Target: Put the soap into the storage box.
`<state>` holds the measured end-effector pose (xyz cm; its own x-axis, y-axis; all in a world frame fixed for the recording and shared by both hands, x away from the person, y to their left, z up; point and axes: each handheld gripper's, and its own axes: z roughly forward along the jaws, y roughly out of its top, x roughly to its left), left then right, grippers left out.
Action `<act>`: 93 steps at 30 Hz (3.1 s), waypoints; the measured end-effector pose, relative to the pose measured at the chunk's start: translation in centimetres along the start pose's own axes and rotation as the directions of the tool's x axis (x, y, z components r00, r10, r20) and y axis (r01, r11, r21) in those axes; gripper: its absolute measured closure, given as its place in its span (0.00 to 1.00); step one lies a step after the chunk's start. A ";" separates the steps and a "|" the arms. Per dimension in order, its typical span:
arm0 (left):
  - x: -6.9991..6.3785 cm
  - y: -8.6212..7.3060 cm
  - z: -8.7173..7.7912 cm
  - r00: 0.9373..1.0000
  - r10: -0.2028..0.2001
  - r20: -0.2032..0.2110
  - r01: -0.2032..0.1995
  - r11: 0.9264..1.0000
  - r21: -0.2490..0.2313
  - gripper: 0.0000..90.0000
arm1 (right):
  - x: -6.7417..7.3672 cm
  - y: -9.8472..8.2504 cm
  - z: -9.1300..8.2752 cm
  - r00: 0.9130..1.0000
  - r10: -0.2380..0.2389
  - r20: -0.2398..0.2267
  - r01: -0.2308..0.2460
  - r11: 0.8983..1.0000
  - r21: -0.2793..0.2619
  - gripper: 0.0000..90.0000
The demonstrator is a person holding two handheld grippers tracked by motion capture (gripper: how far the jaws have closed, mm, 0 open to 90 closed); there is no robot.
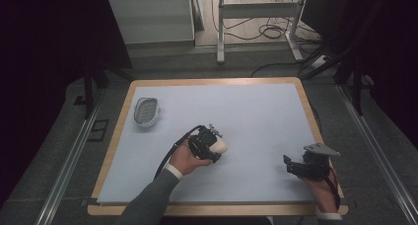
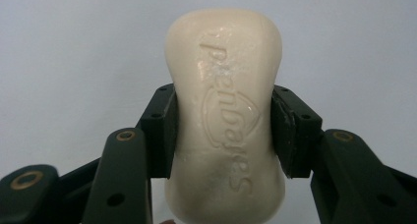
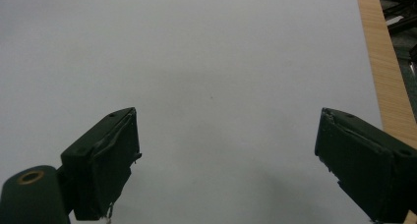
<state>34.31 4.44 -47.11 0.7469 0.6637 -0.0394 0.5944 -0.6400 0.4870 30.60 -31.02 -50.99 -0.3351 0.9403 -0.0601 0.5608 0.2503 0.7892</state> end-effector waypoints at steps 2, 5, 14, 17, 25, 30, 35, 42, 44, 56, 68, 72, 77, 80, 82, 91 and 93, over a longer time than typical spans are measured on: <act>0.5 -0.2 -0.2 1.000 -0.011 -0.003 0.011 1.000 -0.002 0.55 | 0.1 0.0 0.0 1.000 0.000 -0.003 0.000 1.000 -0.003 0.11; 1.0 -0.2 -0.4 1.000 -0.016 -0.005 0.016 1.000 -0.002 0.55 | 0.0 0.0 0.0 1.000 0.000 0.000 0.000 1.000 0.001 0.11; 2.3 -0.9 -1.4 0.999 -0.043 -0.013 0.042 0.998 -0.041 0.55 | 0.1 0.0 0.0 1.000 -0.001 -0.001 0.001 1.000 0.002 0.11; 2.8 -1.1 -1.6 0.999 -0.051 -0.009 0.051 0.998 -0.036 0.55 | 0.2 0.0 0.0 1.000 -0.004 0.000 0.004 1.000 0.002 0.11; 5.4 -2.4 -1.6 0.993 -0.114 -0.034 0.112 0.993 -0.047 0.55 | 0.2 -0.1 0.1 1.000 -0.005 -0.002 0.005 1.000 0.010 0.11; 6.9 -2.8 -1.7 0.986 -0.157 -0.051 0.154 0.986 -0.056 0.55 | 0.3 0.0 0.2 1.000 -0.007 -0.004 0.007 1.000 0.011 0.11; 7.9 -3.3 -1.6 0.982 -0.175 -0.065 0.173 0.984 -0.037 0.55 | 0.2 -0.1 0.2 1.000 -0.010 -0.002 0.010 1.000 0.015 0.11; 9.1 -3.9 -2.0 0.976 -0.208 -0.061 0.206 0.978 -0.038 0.55 | 0.2 -0.1 0.3 1.000 -0.009 -0.003 0.009 1.000 0.015 0.11; 9.3 -3.9 -2.1 0.975 -0.212 -0.066 0.210 0.977 -0.038 0.55 | 0.2 -0.1 0.3 1.000 -0.008 -0.003 0.008 1.000 0.015 0.11; 10.8 -3.9 -3.9 0.969 -0.227 -0.098 0.223 0.973 -0.049 0.55 | 0.0 -0.2 0.3 1.000 -0.010 0.000 0.010 1.000 0.017 0.11; 13.1 -3.9 -6.8 0.955 -0.262 -0.141 0.251 0.964 -0.087 0.55 | 0.1 -0.2 0.4 1.000 -0.013 0.001 0.013 1.000 0.022 0.11; 13.6 -3.9 -7.3 0.950 -0.275 -0.145 0.263 0.960 -0.097 0.55 | 0.1 -0.2 0.4 1.000 -0.013 0.002 0.013 1.000 0.022 0.11; 14.5 -4.1 -8.0 0.943 -0.292 -0.158 0.278 0.955 -0.101 0.55 | 0.1 -0.2 0.4 1.000 -0.011 0.006 0.011 1.000 0.022 0.11; 15.2 -4.2 -8.5 0.935 -0.314 -0.163 0.298 0.947 -0.116 0.55 | 0.0 -0.2 0.4 1.000 -0.007 0.003 0.007 1.000 0.020 0.11; 15.8 -4.3 -8.8 0.927 -0.335 -0.169 0.318 0.940 -0.124 0.55 | 0.0 -0.2 0.4 1.000 -0.007 0.003 0.007 1.000 0.019 0.11; 17.4 -4.7 -9.8 0.907 -0.369 -0.204 0.350 0.928 -0.125 0.55 | 0.0 -0.1 0.1 1.000 -0.014 -0.004 0.014 1.000 0.005 0.11; 17.8 -4.7 -9.9 0.901 -0.378 -0.212 0.359 0.925 -0.123 0.55 | -0.2 -0.1 0.0 1.000 -0.008 0.002 0.008 1.000 0.002 0.11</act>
<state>41.83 23.12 -41.49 0.3856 0.9220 -0.0344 0.7815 -0.3066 0.5434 30.62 -31.26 -51.07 -0.3384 0.9386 -0.0674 0.5594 0.2582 0.7876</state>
